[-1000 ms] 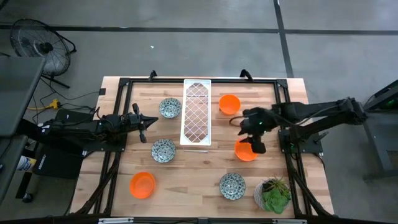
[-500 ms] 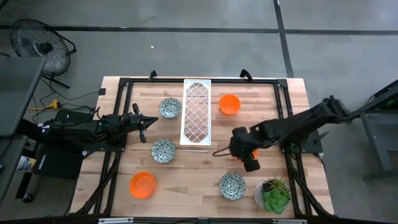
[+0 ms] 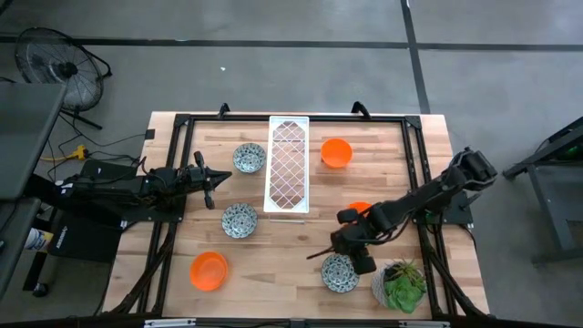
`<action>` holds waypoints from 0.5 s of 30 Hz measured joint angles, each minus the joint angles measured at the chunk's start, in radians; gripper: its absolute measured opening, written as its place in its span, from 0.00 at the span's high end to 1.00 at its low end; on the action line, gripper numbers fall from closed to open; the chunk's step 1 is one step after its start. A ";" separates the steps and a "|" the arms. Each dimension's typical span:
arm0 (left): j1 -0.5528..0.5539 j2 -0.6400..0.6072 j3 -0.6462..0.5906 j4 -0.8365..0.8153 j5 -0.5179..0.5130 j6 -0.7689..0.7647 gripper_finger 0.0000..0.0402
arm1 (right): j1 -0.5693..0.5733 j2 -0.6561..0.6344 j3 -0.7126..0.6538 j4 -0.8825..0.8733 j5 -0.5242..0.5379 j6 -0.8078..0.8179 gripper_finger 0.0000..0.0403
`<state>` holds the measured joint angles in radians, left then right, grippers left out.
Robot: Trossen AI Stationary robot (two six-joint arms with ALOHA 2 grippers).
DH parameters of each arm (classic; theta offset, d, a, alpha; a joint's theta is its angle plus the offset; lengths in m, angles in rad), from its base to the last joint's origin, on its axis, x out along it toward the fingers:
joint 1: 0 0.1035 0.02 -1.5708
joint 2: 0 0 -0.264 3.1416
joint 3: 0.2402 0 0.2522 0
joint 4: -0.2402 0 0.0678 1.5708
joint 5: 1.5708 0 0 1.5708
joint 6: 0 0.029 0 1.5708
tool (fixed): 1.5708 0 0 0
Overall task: Pick & Place Mini bowls
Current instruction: Put the bottom right white bowl on the shelf
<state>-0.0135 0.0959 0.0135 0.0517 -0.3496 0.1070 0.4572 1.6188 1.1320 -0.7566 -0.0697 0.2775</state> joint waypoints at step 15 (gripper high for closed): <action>0.000 0.000 0.000 0.000 0.000 0.000 1.00 | 0.044 0.033 0.000 0.077 0.069 0.100 0.64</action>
<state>-0.0135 0.0961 0.0135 0.0517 -0.3492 0.1070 0.5011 1.6515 1.1316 -0.6796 -0.0010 0.3775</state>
